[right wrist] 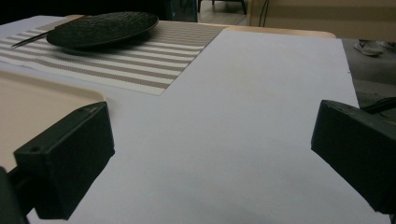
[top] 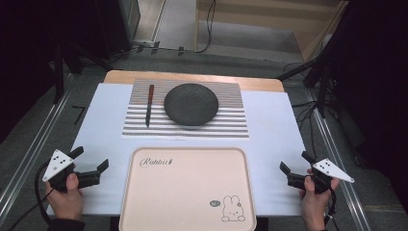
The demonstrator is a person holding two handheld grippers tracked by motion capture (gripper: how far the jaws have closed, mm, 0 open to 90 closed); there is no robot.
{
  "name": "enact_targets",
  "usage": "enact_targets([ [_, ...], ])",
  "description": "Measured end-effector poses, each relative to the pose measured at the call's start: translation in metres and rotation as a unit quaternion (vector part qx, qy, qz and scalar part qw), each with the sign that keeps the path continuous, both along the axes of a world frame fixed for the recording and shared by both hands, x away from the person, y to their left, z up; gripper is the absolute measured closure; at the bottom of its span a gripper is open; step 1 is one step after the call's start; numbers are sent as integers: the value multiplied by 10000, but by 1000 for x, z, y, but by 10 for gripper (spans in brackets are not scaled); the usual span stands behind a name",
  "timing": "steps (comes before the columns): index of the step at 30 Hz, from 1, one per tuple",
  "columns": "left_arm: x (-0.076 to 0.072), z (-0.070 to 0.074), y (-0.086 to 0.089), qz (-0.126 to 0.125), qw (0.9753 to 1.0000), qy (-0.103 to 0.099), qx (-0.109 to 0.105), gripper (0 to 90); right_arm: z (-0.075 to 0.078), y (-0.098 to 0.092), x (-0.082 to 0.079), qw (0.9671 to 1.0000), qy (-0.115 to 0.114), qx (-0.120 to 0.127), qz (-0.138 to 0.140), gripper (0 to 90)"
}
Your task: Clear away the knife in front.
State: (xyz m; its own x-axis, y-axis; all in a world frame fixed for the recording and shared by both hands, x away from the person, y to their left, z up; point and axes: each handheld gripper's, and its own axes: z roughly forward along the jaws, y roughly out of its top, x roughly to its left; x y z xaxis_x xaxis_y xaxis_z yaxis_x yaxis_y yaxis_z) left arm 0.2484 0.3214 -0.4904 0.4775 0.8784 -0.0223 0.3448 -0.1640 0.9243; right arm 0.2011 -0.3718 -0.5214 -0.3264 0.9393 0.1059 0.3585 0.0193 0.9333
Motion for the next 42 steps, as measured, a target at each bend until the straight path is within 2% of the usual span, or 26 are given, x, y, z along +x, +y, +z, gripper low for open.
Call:
enact_targets([
  [4,0,1,-2,7,10000,-3,65,0,0,0,0,10000,8,3,-1,0],
  [5,-1,2,-3,72,9999,-41,102,0,0,0,0,10000,-3,-6,0,0],
  [11,-1,6,-2,3,10000,-41,-74,0,0,1,1,10000,-3,-43,22,0],
  [12,-2,8,-5,-2,10000,-36,26,0,0,1,1,10000,-6,-42,25,0],
  [14,-3,12,-9,23,9999,-73,87,0,0,1,1,10000,-6,-36,25,0],
  [18,-4,14,-11,-20,9999,-136,89,0,0,1,1,10000,4,-16,29,0],
  [22,-3,10,-10,-30,10000,5,27,0,-1,1,1,10000,5,-22,36,0],
  [31,-3,19,-14,40,10000,17,-84,0,-1,1,1,10000,3,-25,27,0],
  [39,2,34,-31,-138,9999,-24,54,0,-1,1,1,10000,11,-25,15,0],
  [42,7,41,-37,-311,9995,34,-91,0,-1,1,1,10000,9,-22,25,0],
])
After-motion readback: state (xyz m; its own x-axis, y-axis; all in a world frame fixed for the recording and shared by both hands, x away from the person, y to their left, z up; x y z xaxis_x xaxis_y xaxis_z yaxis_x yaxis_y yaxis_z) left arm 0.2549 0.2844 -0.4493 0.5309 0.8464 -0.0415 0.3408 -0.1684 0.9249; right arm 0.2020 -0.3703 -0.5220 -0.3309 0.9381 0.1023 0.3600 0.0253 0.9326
